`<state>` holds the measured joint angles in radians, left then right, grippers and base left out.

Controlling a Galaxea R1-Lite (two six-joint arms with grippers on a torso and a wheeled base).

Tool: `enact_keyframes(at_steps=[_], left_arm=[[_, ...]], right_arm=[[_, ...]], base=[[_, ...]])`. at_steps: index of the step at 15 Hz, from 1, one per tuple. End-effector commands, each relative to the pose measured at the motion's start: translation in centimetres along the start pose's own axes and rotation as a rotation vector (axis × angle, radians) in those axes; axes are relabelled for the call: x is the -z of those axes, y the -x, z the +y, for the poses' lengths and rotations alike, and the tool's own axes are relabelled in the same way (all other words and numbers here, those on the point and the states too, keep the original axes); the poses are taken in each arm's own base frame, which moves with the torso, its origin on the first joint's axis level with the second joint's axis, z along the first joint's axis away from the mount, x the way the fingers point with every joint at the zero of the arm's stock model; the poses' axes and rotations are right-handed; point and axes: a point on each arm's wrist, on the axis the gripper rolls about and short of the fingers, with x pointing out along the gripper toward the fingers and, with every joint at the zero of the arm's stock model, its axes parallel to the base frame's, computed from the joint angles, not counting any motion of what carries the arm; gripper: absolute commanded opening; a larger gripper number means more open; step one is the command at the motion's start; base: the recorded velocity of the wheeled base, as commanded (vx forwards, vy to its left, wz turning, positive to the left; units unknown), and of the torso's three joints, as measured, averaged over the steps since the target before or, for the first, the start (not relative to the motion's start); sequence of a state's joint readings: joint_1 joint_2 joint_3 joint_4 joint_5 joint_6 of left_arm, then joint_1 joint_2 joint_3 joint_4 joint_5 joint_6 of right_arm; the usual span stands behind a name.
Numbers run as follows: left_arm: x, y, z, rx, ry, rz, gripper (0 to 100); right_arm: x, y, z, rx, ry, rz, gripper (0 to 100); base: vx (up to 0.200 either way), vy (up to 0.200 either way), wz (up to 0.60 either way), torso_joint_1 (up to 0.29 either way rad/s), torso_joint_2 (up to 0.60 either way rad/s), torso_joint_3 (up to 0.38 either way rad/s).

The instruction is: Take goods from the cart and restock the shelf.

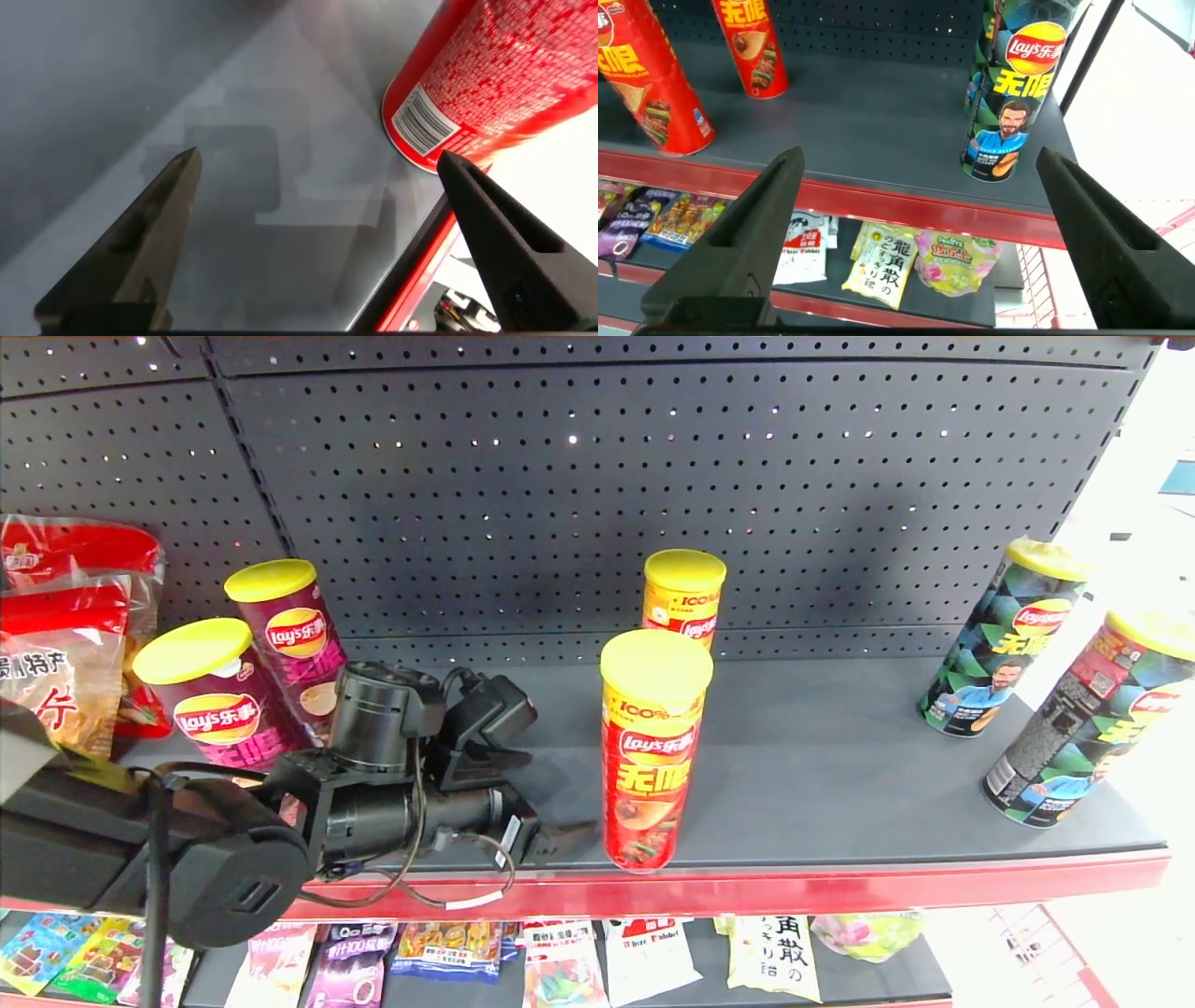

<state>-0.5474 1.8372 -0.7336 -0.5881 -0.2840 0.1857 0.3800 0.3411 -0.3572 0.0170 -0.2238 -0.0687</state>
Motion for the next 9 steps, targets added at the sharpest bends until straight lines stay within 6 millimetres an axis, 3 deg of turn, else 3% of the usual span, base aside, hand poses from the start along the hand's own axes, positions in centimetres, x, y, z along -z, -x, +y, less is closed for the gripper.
enact_keyframes(at_steps=[1, 9], left_arm=[[0.03, -0.18, 0.04, 0.002, 0.001, 0.003, 100], [-0.08, -0.51, -0.32, 0.02, -0.004, 0.001, 100]], right_arm=[[-0.01, -0.12, 0.03, -0.001, 0.002, 0.007, 100], [0.04, -0.24, 0.06, -0.003, 0.004, 0.015, 100]], base=[[0.0, 0.0, 0.0, 0.0, 0.0, 0.0], [0.0, 0.0, 0.0, 0.0, 0.0, 0.0]])
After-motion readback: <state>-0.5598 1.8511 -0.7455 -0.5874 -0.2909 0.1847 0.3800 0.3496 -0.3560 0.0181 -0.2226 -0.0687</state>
